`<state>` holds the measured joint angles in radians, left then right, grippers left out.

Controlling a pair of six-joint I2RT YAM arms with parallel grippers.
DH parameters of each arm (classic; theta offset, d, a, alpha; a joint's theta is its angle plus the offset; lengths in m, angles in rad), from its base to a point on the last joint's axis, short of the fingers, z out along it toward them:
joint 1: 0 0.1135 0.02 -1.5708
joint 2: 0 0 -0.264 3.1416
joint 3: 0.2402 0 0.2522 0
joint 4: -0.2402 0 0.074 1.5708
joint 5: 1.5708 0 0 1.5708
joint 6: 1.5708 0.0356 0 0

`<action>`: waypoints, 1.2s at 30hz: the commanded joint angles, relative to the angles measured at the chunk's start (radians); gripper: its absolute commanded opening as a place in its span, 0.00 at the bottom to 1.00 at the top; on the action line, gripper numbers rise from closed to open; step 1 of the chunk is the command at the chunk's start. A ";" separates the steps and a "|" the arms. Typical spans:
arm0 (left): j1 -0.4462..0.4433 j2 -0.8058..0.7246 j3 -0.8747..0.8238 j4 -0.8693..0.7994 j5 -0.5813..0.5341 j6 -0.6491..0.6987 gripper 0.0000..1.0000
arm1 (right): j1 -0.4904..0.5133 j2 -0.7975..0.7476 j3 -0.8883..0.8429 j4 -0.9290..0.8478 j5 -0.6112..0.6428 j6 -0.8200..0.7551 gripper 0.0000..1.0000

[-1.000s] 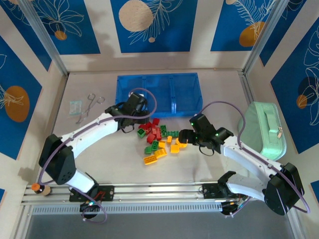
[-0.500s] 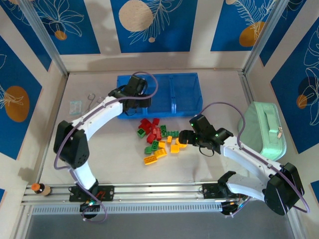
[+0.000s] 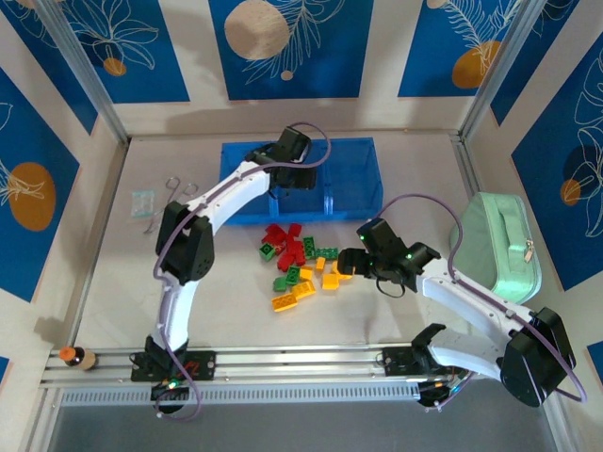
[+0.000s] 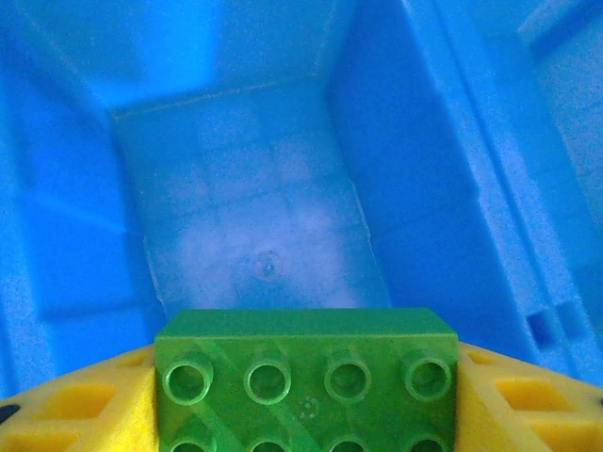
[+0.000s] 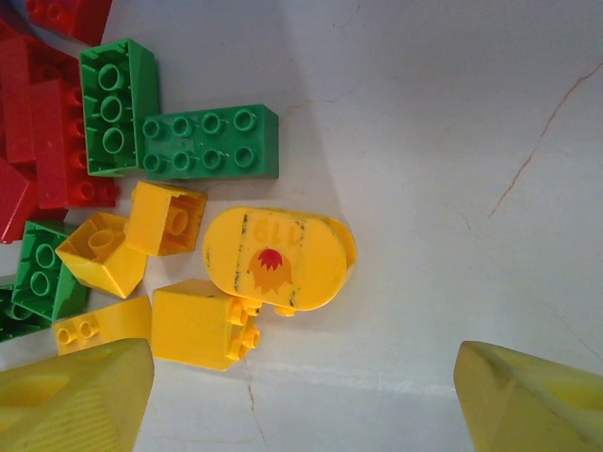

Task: Sort the legos into containers by color
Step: Place the lego in the container, then pick up the lego from the center of the table.

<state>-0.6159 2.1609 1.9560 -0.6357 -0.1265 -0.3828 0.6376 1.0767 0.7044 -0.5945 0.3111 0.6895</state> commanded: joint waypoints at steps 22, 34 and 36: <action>-0.050 -0.662 -0.647 0.353 0.068 0.008 0.88 | 0.194 0.045 0.126 0.016 -0.007 -0.145 0.84; -0.049 -1.323 -1.369 0.206 -0.018 -0.214 0.85 | 0.272 0.535 0.520 -0.005 -0.109 -0.349 0.80; -0.050 -1.413 -1.409 0.157 -0.021 -0.239 0.85 | 0.288 0.617 0.600 -0.041 -0.103 -0.369 0.79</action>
<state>-0.6659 0.8452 0.5762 -0.4164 -0.1257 -0.5503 0.9020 1.6215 1.2266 -0.5735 0.2310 0.3882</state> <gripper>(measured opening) 0.850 0.792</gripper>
